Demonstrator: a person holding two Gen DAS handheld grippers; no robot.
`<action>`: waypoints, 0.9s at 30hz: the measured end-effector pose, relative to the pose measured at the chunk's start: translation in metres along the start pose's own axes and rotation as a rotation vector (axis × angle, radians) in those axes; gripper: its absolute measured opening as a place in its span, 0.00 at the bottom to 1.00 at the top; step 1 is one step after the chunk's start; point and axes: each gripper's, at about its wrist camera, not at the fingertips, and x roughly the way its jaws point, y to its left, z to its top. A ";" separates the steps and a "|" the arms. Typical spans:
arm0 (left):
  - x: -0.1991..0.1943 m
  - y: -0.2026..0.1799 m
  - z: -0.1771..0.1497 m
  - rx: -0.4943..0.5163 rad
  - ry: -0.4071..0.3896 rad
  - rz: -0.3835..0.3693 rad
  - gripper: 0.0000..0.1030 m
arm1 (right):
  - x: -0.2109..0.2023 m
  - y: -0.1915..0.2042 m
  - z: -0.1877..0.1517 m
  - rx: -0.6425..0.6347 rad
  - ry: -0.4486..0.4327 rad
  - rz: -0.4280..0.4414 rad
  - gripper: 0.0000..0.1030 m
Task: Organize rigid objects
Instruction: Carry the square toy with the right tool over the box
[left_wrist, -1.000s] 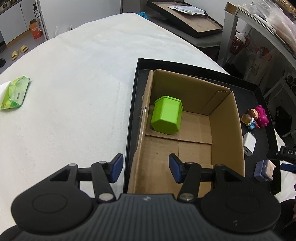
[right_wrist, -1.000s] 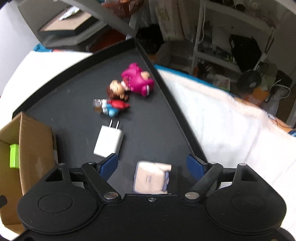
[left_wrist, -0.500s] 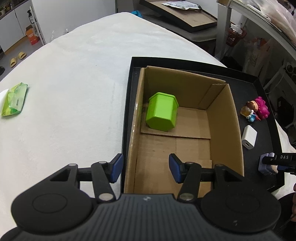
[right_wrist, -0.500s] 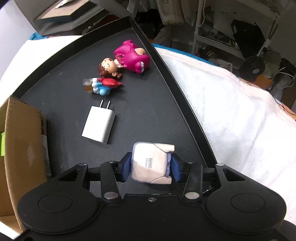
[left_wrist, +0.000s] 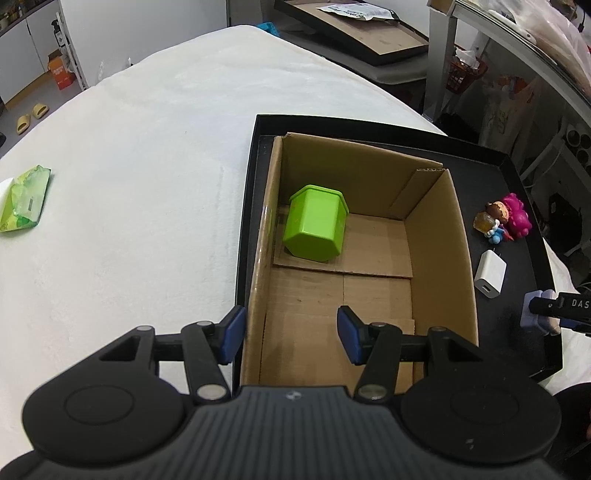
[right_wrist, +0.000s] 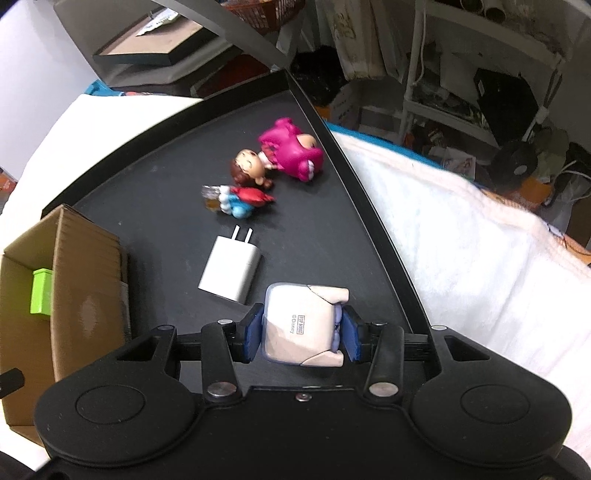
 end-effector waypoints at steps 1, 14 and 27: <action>0.000 0.000 0.000 -0.001 0.000 -0.001 0.51 | -0.003 0.003 0.001 -0.005 -0.008 0.002 0.42; 0.004 0.012 -0.001 -0.034 0.012 -0.014 0.51 | -0.041 0.048 0.015 -0.103 -0.099 -0.006 0.42; 0.006 0.025 -0.003 -0.065 0.013 -0.038 0.46 | -0.070 0.106 0.021 -0.209 -0.153 0.036 0.42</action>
